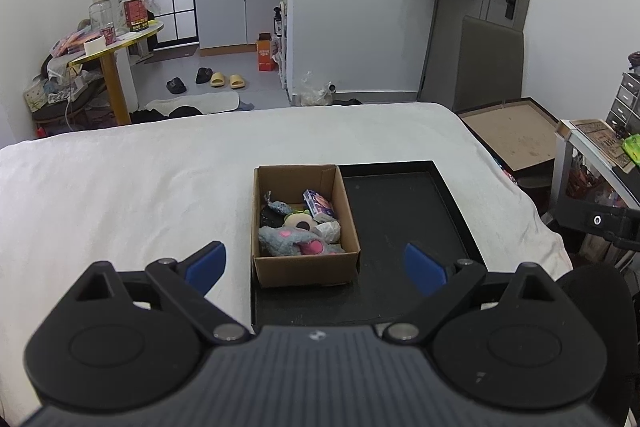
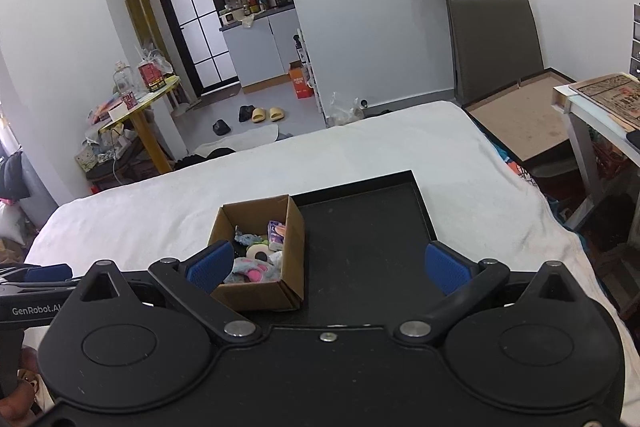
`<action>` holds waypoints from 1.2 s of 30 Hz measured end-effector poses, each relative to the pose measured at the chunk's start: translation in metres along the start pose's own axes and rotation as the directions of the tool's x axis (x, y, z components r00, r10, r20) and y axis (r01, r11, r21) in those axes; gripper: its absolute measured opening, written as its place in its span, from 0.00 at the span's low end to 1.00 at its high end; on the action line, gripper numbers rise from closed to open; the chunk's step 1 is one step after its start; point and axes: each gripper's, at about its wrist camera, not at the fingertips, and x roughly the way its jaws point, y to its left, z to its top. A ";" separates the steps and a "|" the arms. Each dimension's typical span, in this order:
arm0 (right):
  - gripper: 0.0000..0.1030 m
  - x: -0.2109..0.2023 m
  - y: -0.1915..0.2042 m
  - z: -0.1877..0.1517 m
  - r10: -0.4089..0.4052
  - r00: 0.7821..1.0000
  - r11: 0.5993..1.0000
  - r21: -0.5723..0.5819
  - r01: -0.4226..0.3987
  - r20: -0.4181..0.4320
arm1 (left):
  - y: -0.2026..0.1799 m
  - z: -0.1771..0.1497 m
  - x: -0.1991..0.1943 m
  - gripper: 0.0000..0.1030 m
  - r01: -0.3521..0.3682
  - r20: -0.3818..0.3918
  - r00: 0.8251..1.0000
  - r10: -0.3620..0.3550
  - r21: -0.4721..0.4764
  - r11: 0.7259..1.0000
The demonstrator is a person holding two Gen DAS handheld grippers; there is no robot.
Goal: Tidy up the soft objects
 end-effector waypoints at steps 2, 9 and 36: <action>1.00 -0.003 -0.001 -0.002 -0.003 1.000 1.000 0.001 0.003 0.000 | -0.002 -0.002 -0.002 0.93 -0.002 0.006 1.000 0.002 0.006 1.000; 1.00 -0.004 0.000 -0.015 -0.002 0.999 1.000 -0.008 0.001 -0.043 | -0.008 -0.013 -0.008 0.93 -0.006 0.004 1.000 0.006 0.003 1.000; 1.00 -0.012 0.006 -0.039 -0.010 0.997 0.998 -0.058 0.006 -0.076 | -0.005 -0.036 -0.015 0.93 -0.045 -0.015 0.999 0.045 -0.010 0.999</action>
